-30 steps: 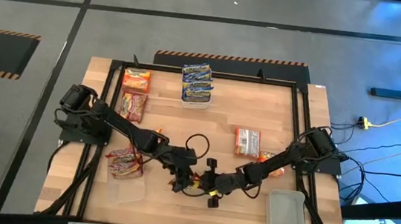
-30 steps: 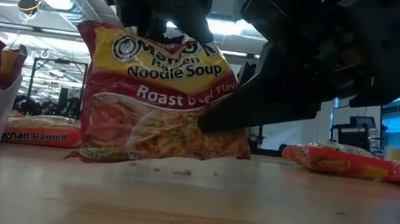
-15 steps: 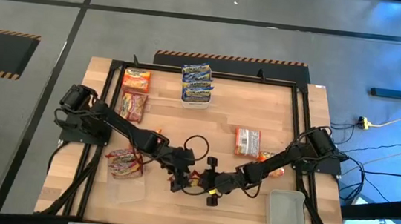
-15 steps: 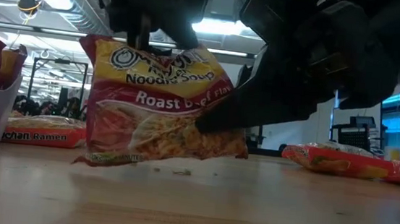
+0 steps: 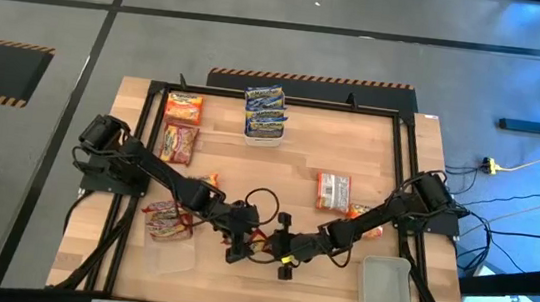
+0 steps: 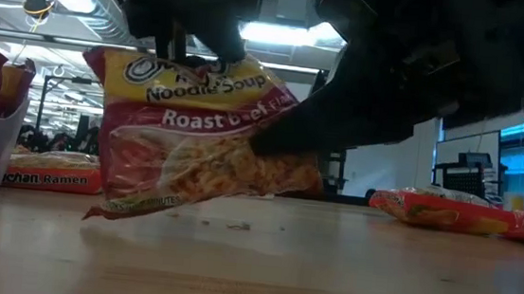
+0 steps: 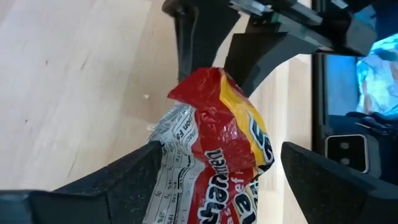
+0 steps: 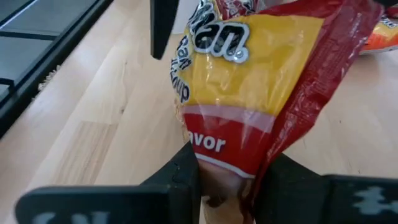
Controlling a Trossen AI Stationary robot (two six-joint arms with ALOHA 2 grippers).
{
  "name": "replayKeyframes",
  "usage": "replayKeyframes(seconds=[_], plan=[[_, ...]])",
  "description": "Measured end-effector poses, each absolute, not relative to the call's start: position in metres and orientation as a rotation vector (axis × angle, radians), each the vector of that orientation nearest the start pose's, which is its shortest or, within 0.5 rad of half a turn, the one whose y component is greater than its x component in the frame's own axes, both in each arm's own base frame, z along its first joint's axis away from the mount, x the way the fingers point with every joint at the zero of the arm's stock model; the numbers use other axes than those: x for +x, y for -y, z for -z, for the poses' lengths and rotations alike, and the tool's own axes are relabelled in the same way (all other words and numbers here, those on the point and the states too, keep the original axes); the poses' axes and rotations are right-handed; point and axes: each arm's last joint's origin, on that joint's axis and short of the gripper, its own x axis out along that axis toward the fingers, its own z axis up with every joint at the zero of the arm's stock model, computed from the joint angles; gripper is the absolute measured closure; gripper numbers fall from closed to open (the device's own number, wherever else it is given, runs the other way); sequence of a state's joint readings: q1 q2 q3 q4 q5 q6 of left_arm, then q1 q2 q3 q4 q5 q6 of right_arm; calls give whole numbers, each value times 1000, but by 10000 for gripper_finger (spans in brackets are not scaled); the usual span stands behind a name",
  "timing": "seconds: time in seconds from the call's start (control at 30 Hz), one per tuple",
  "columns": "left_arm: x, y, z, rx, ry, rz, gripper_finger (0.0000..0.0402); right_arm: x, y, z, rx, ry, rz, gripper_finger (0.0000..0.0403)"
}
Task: Sort Maruchan noodles
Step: Put the red noodle pack into the transparent bin
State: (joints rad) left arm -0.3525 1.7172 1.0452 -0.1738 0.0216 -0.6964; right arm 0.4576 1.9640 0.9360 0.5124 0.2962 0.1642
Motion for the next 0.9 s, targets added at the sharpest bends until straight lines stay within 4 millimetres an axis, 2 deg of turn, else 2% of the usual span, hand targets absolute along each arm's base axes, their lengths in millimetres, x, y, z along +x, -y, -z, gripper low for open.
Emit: replayKeyframes(seconds=[0.23,0.37,0.53,0.77,0.9], plan=[[328,113,-187,-507,-960,16,79,347,-161,-121,-19,-496,-114,342],[325,112,-197,-484,-982,13,80,347,-161,-122,-16,-488,-114,342],[318,108,-210,-407,-1013,-72,80,347,-162,-123,-14,-483,-122,342],[327,118,-198,-444,-1026,31,80,347,-163,-123,-15,-477,-129,343],[330,123,-199,-484,-1021,123,80,348,-161,-124,-40,-469,-99,343]])
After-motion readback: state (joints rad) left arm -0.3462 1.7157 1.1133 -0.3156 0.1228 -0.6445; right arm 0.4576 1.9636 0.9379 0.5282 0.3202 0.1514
